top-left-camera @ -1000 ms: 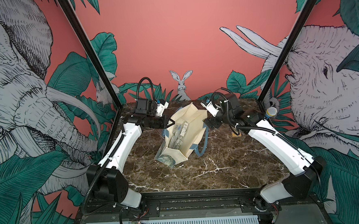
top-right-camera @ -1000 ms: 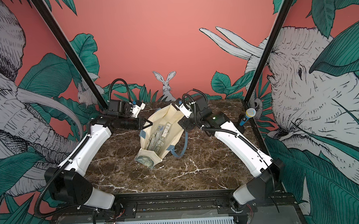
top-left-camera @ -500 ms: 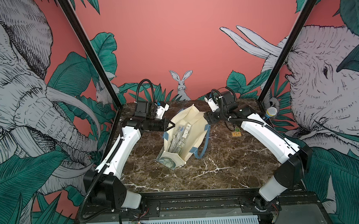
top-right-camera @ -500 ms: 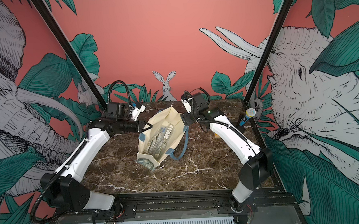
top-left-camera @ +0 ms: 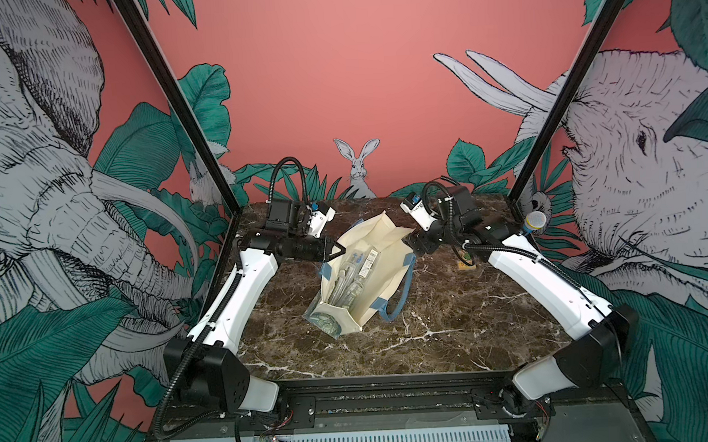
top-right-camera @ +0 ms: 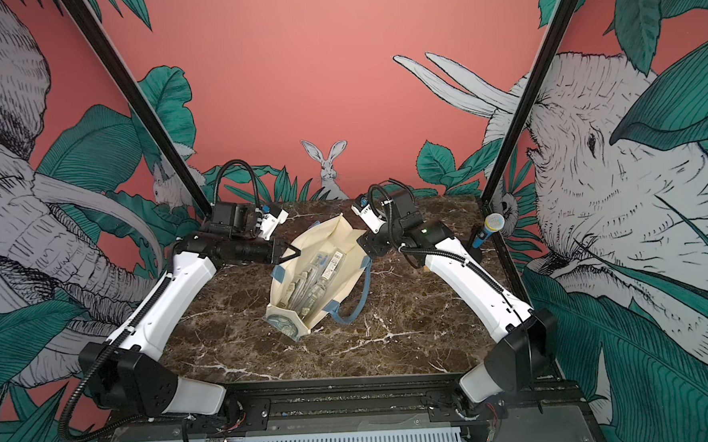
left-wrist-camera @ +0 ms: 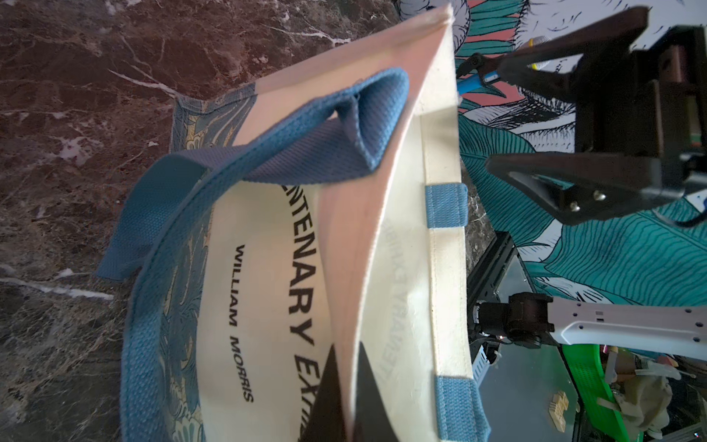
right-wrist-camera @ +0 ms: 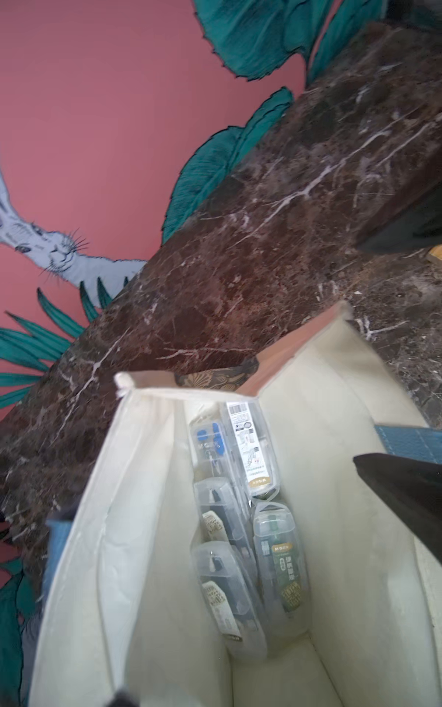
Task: Take out the compass set from the canvas bag
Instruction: Place the canvas bag at the center of the board, then adjust the canvas bag at the center of the board.
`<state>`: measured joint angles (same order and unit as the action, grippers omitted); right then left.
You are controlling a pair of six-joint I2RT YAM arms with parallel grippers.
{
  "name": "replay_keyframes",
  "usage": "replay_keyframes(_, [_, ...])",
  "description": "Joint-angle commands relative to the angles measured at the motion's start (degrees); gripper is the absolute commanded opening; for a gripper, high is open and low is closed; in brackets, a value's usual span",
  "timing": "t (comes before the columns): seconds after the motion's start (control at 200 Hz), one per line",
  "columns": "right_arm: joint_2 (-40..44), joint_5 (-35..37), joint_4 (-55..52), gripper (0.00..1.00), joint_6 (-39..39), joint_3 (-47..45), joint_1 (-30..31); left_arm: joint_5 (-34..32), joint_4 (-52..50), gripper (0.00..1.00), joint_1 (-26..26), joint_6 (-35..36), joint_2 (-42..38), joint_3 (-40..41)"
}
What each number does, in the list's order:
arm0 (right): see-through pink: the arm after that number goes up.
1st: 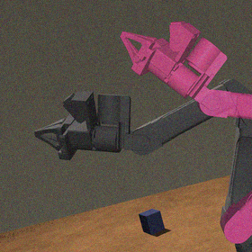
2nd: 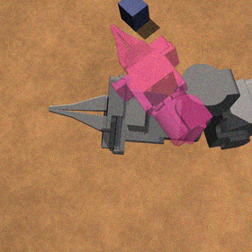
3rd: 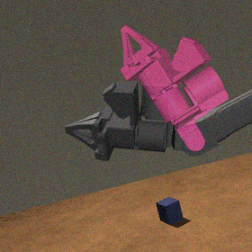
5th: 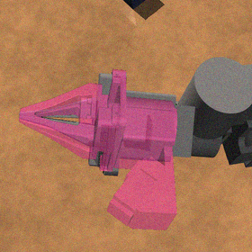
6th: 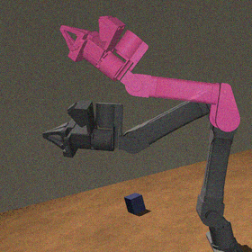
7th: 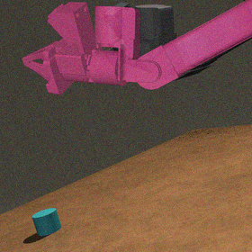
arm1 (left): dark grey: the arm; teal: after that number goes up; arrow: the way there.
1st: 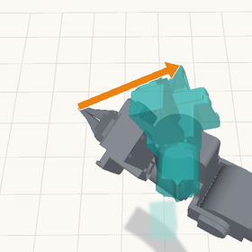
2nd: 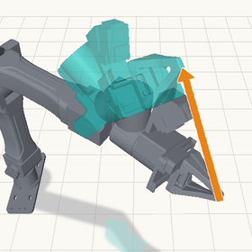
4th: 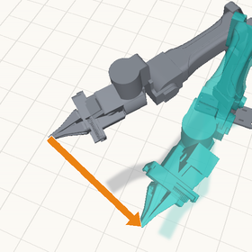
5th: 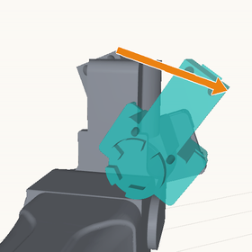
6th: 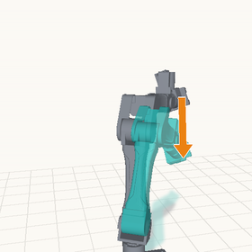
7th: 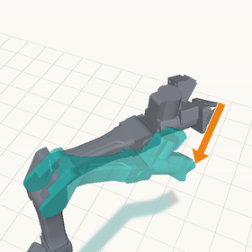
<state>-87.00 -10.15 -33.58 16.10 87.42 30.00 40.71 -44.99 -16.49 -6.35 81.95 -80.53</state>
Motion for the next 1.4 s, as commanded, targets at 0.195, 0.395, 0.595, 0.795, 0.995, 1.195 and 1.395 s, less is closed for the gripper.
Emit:
replay_keyframes(0.195, [-12.3,-12.2,0.8,0.58,6.4,10.1,0.0,3.9,0.2,0.0,-0.7,3.1,-1.7,-3.3])
replay_keyframes(0.395, [-13.0,-11.2,-0.1,0.22,4.5,10.8,0.1,3.4,-0.6,0.0,-0.8,3.7,-1.2,-4.1])
replay_keyframes(0.595, [-10.6,-2.5,-3.6,0.0,-4.3,10.2,0.1,-3.0,-5.6,0.22,-0.9,5.4,-2.5,-4.9])
replay_keyframes(0.795, [-2.8,1.9,-5.4,0.0,-12.3,4.0,0.1,-11.0,-10.9,0.45,-1.3,8.5,-7.7,-1.0])
replay_keyframes(0.995, [4.1,2.1,-5.1,0.0,-13.9,-2.8,0.1,-20.8,-11.1,0.57,-1.5,14.0,-8.1,-2.0])
replay_keyframes(1.195, [7.6,1.1,-4.4,0.0,-14.9,-7.1,0.1,-20.5,0.1,0.61,-6.3,24.8,-9.0,1.1])
replay_keyframes(1.395, [9.3,-0.6,-3.3,0.0,-15.2,-9.5,0.1,-12.7,11.4,0.69,-6.5,28.1,-8.7,6.5])
